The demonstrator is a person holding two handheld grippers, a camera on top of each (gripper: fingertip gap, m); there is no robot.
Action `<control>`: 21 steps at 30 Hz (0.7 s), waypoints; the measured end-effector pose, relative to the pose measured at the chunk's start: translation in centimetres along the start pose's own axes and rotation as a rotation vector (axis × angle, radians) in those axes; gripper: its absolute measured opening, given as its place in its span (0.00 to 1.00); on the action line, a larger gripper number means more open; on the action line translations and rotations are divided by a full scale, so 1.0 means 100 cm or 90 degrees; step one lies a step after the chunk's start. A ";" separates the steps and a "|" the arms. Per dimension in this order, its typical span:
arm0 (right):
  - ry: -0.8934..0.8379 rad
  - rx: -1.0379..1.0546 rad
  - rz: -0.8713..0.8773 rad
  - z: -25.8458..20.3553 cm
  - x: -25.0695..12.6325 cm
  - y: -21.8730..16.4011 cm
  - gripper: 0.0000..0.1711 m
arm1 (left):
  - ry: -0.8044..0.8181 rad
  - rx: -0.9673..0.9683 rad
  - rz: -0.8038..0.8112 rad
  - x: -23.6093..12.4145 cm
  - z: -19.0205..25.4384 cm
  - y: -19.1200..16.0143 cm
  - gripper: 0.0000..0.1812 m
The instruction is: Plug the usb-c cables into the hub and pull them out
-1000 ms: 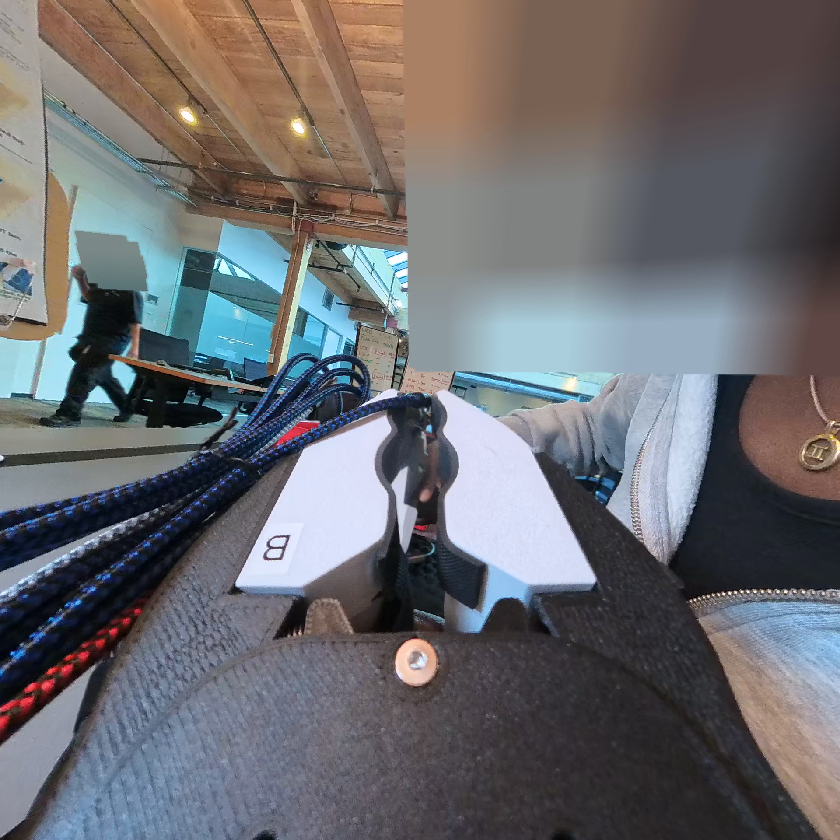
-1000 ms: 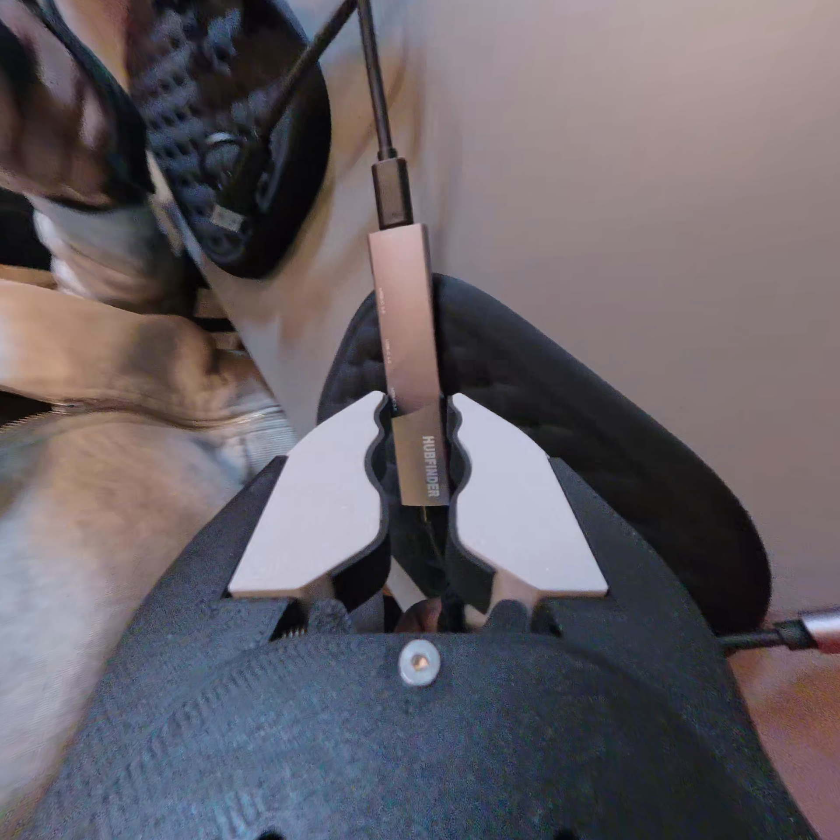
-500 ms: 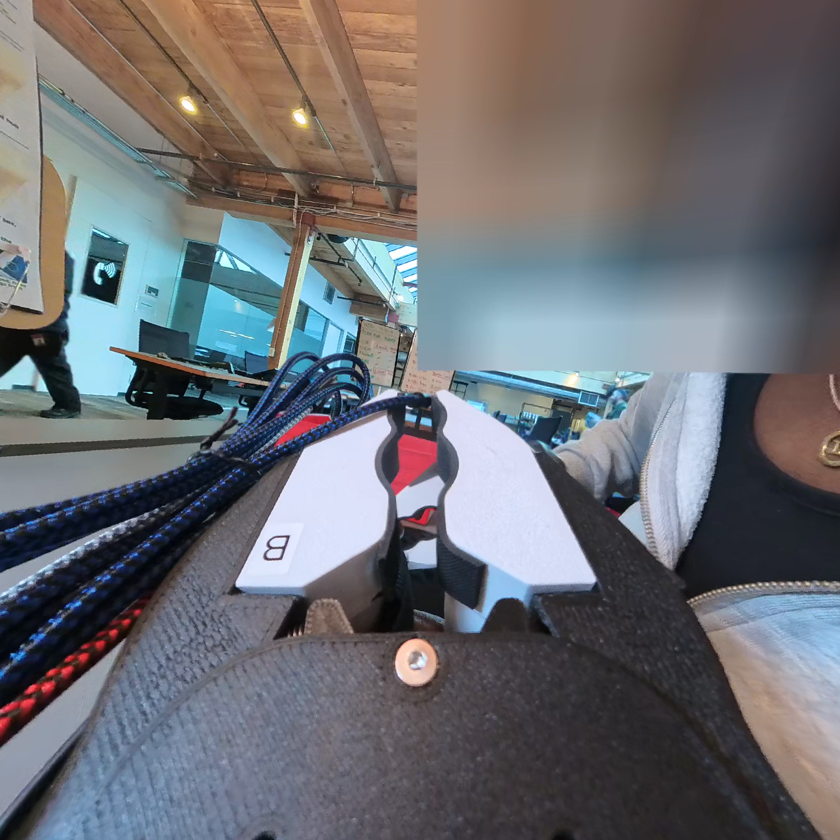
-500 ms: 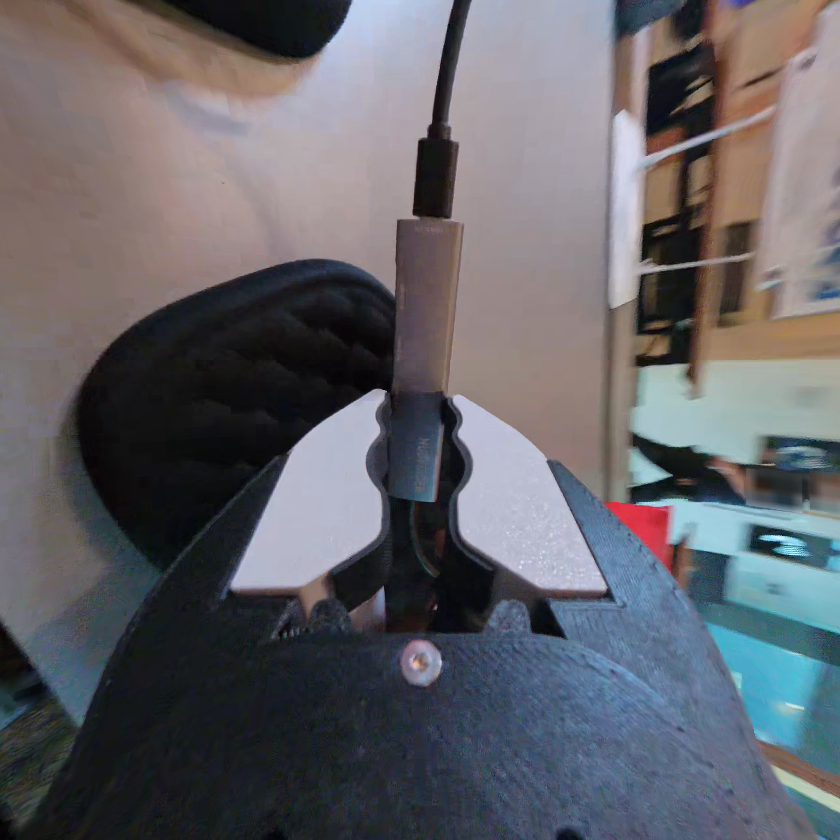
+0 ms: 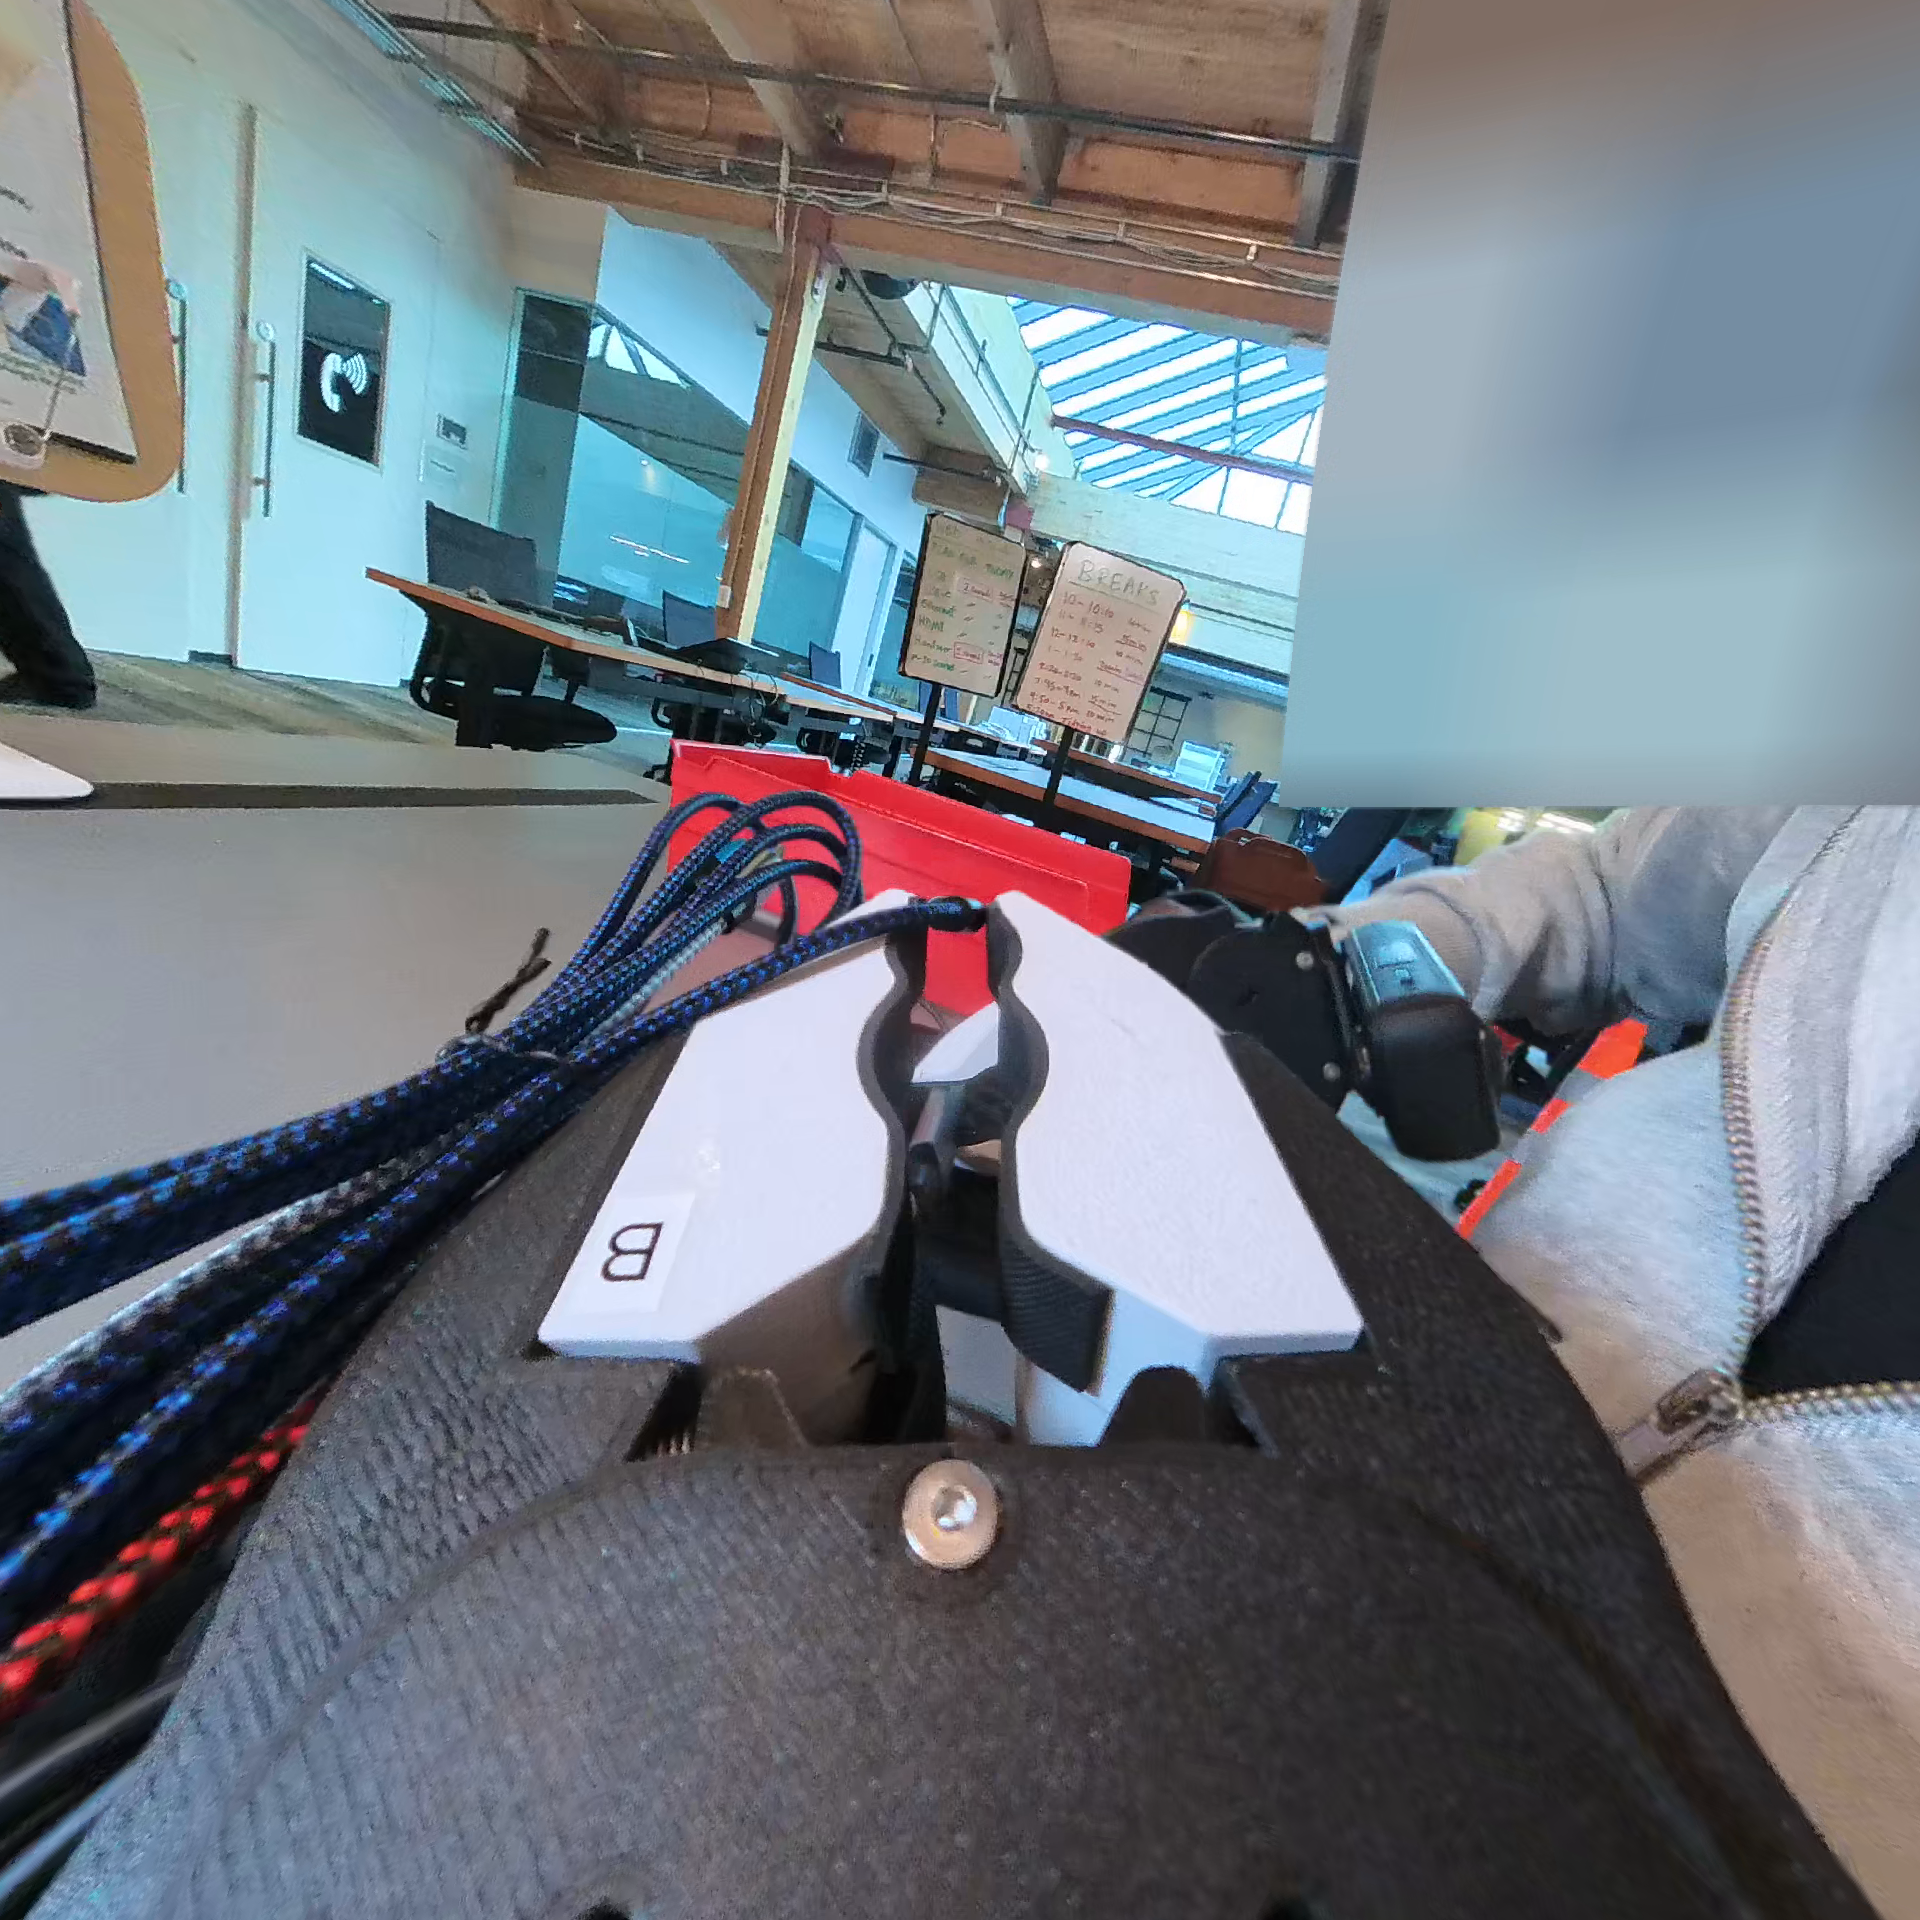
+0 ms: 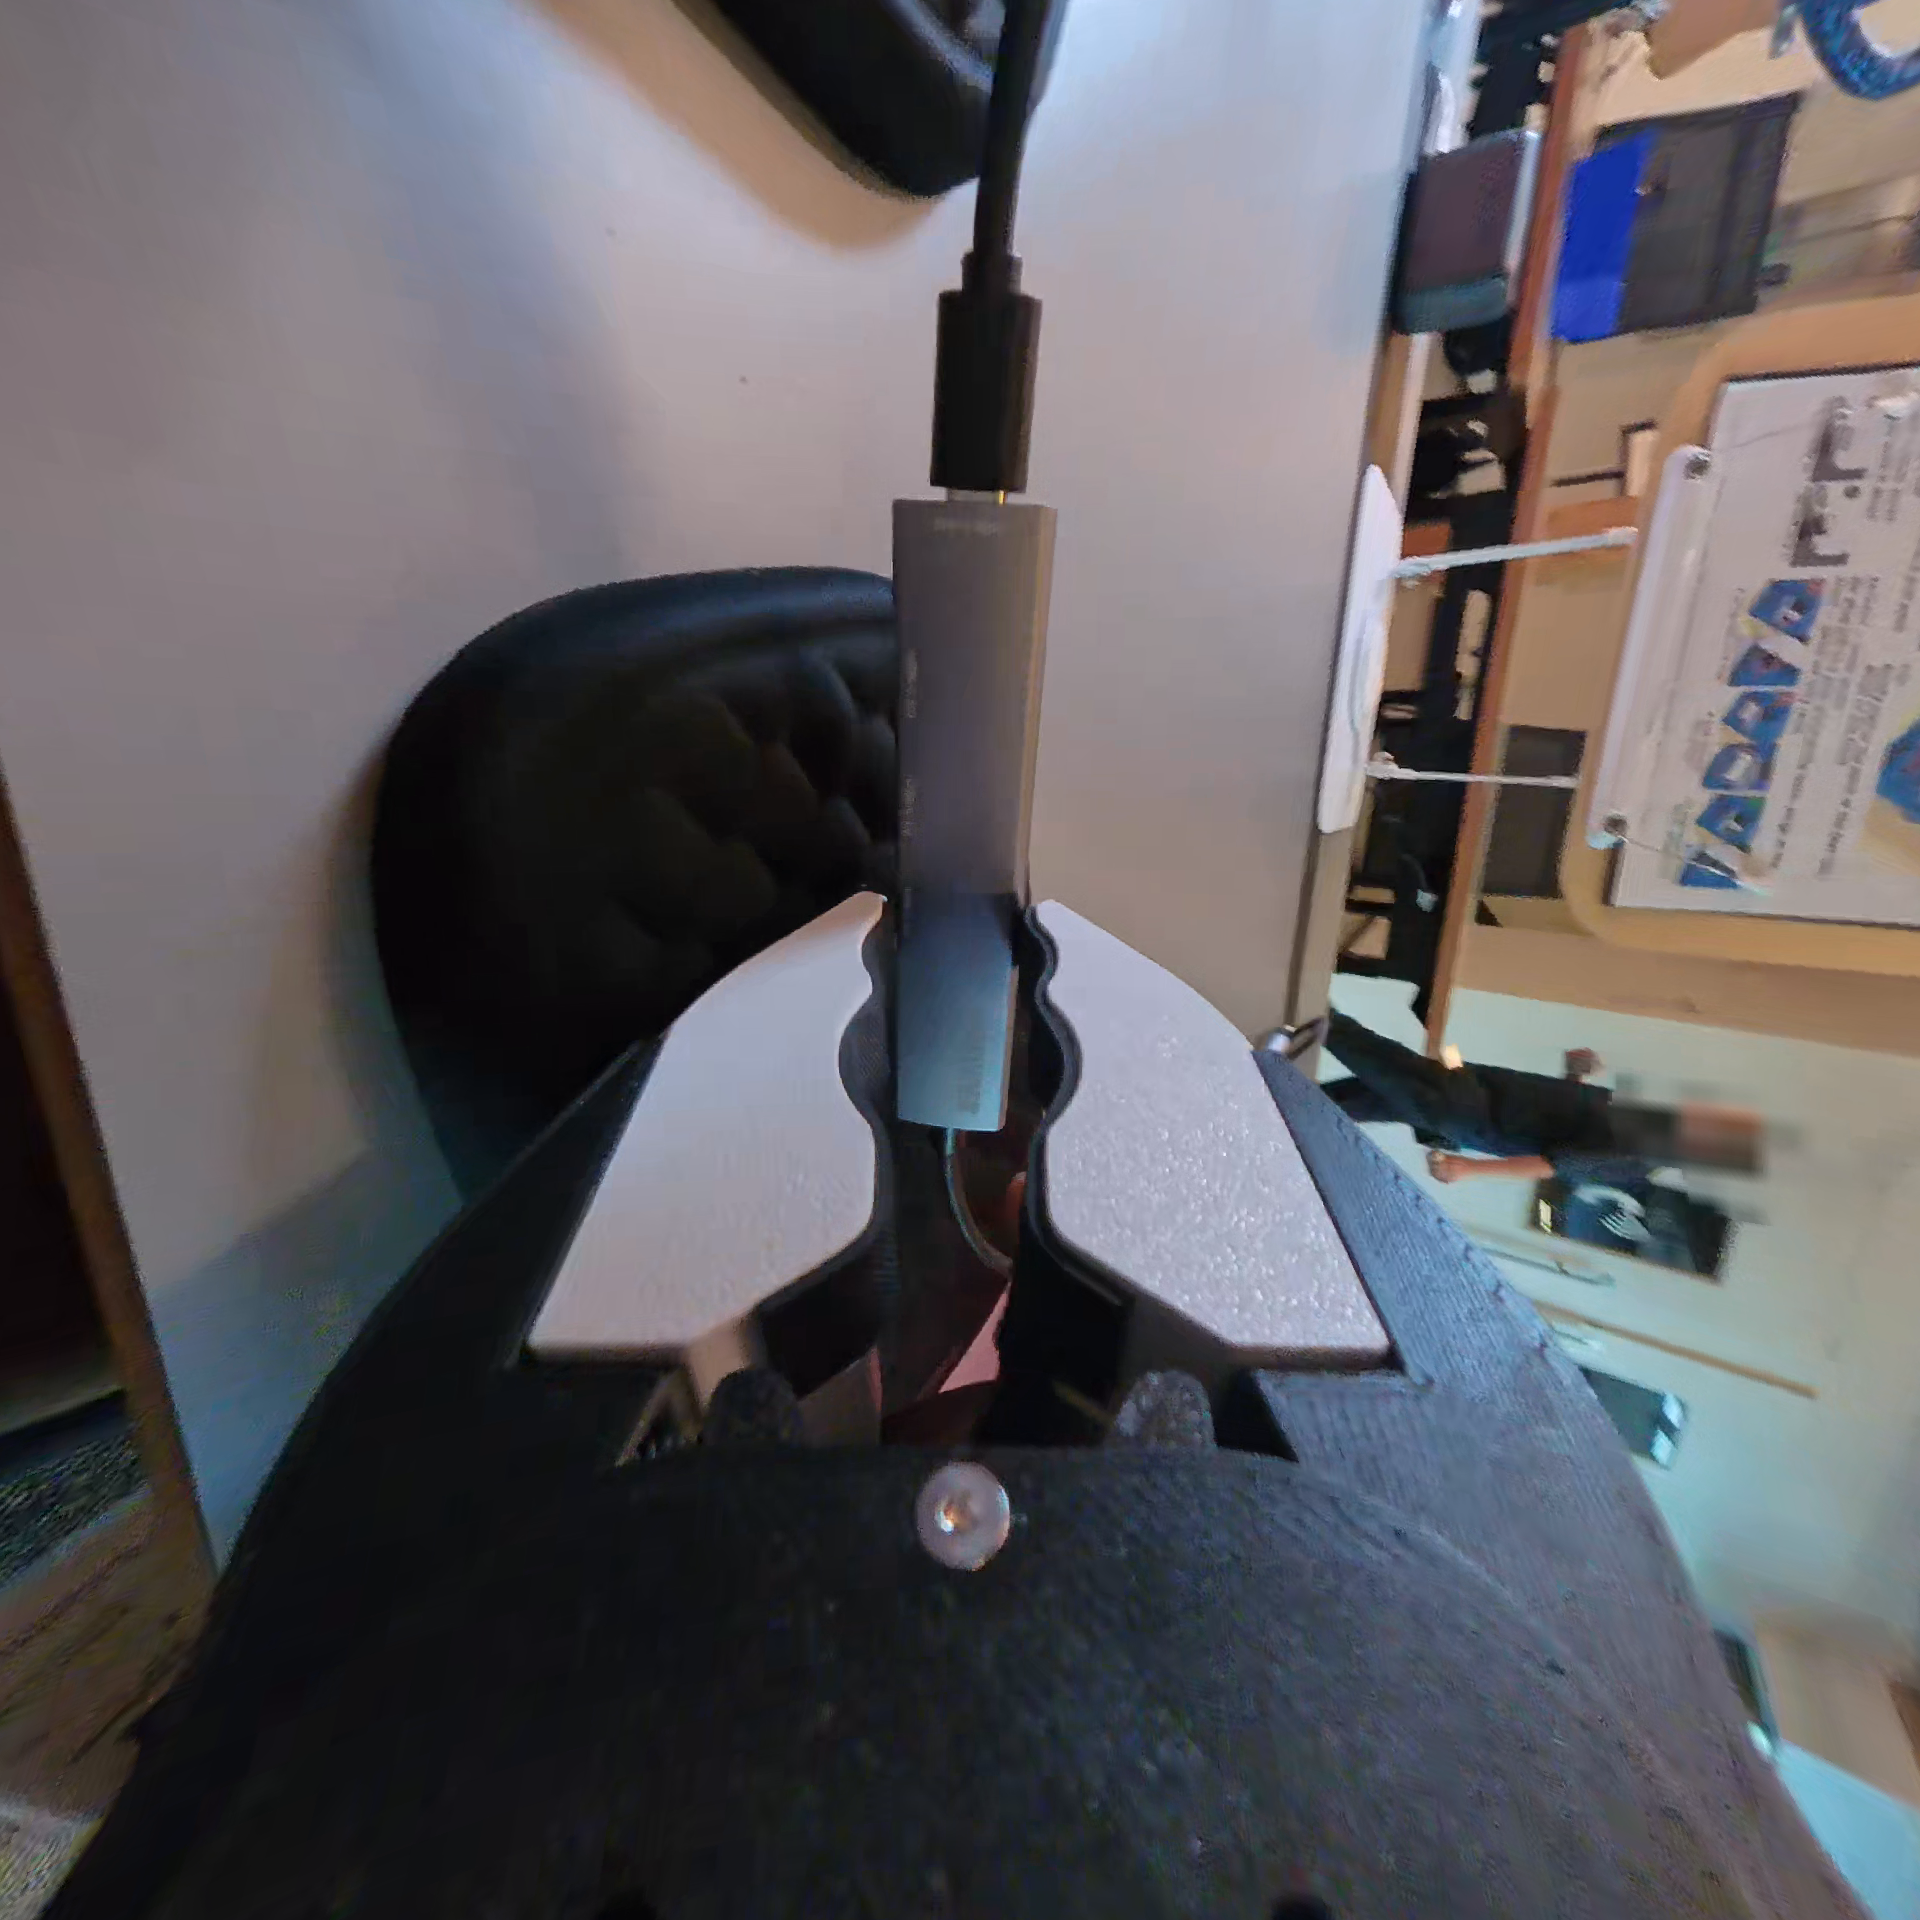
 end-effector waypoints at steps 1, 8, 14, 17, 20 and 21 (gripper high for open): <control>0.029 0.000 0.008 0.002 -0.001 -0.001 0.13 | 0.002 0.007 -0.008 0.000 0.001 -0.001 0.06; 0.286 0.073 0.047 0.026 0.003 -0.007 0.13 | 0.002 0.024 -0.015 0.000 0.003 -0.004 0.06; 0.413 0.133 0.076 0.037 0.012 -0.013 0.13 | 0.001 0.012 -0.007 -0.001 0.001 -0.004 0.06; 0.478 0.172 0.096 0.041 0.016 -0.016 0.13 | -0.002 0.004 -0.007 -0.001 0.000 -0.004 0.06; 0.533 0.193 0.114 0.044 0.021 -0.018 0.13 | -0.004 -0.003 -0.005 -0.001 -0.001 -0.004 0.06; 0.548 0.194 0.118 0.045 0.022 -0.018 0.13 | -0.005 -0.005 -0.005 -0.001 -0.001 -0.004 0.06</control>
Point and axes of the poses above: each gripper's, where its closed fingertips meet, x out along the fingers, y out of its top, z = x × y across the jaws, the point moved 9 cm from there along -x, back along the fingers, and after that the axes turned 4 degrees about z, right-handed, at the moved point
